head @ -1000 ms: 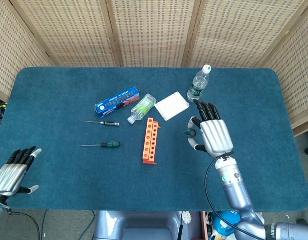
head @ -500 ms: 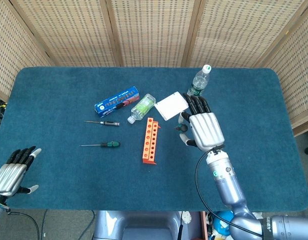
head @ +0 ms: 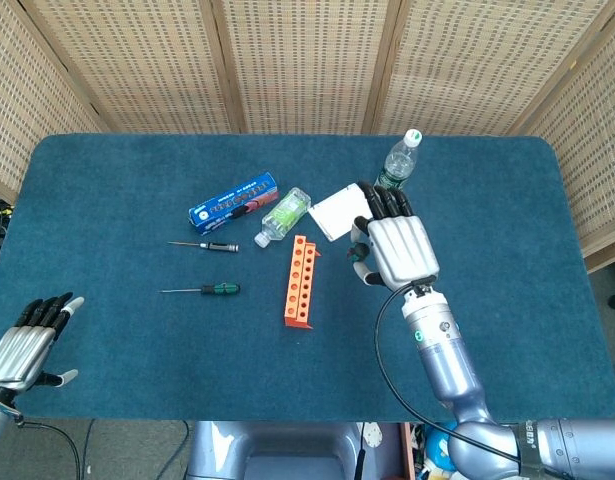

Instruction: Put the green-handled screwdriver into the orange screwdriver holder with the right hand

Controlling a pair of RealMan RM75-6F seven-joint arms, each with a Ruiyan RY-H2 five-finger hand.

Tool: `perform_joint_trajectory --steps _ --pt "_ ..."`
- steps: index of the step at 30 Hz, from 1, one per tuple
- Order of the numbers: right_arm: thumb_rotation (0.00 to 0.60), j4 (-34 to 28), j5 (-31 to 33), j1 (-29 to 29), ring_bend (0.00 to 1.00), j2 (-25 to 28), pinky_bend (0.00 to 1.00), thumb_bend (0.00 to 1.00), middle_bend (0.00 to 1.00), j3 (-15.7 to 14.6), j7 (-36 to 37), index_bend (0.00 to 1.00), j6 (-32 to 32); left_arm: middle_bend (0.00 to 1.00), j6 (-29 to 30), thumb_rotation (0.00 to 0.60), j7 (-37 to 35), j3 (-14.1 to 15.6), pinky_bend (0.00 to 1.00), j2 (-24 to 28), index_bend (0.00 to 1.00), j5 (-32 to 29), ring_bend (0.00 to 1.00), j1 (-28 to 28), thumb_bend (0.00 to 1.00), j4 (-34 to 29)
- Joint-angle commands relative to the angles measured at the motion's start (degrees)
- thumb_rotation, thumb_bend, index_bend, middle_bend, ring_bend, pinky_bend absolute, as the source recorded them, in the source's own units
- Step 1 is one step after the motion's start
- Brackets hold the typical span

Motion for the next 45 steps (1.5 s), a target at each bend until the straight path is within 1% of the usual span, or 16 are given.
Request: perform_joint_trajectory --steps 1,7,13,21,27,36,45 --pt "0.600 -0.1 1.2 1.0 0.00 0.8 0.00 0.27 0.01 0.3 0.0 0.61 0.2 0.00 -0.4 0.600 0.1 -0.1 0.00 -0.1 0.03 -0.4 0.00 -0.2 0.06 0.2" --pt "0.600 -1.8 5.2 3.1 0.00 2.8 0.00 0.27 0.01 1.1 -0.8 0.61 0.8 0.00 -1.2 0.600 0.5 -0.3 0.00 -0.5 0.03 -1.2 0.00 -0.6 0.06 0.5" --pt "0.600 -4.4 10.9 5.8 0.00 5.0 0.00 0.27 0.01 2.1 -1.7 0.62 1.4 0.00 -1.1 0.600 0.2 -0.3 0.00 -0.4 0.03 -1.3 0.00 -0.6 0.05 0.6" --pt "0.600 -6.3 16.7 9.6 0.00 5.8 0.00 0.27 0.01 2.4 -3.2 0.62 2.4 0.00 -1.2 0.600 -0.2 -0.2 0.00 -0.3 0.03 -1.1 0.00 -0.7 0.06 0.7" --pt "0.600 -5.2 21.3 13.0 0.00 5.2 0.00 0.27 0.01 2.1 -3.9 0.62 2.2 0.00 -1.4 0.600 -0.7 -0.2 0.00 -0.3 0.03 -1.1 0.00 -0.7 0.06 0.9" --pt "0.600 -4.1 21.4 16.4 0.00 3.6 0.00 0.27 0.01 0.9 -2.9 0.62 3.4 0.00 -1.8 0.600 -1.3 -0.2 0.00 -0.2 0.03 -1.1 0.00 -1.0 0.06 1.1" --pt "0.600 -3.7 21.6 19.1 0.00 2.4 0.00 0.27 0.01 0.5 -2.6 0.62 4.7 0.00 -1.9 0.600 -1.9 -0.1 0.00 -0.1 0.03 -1.0 0.00 -1.0 0.06 1.3"
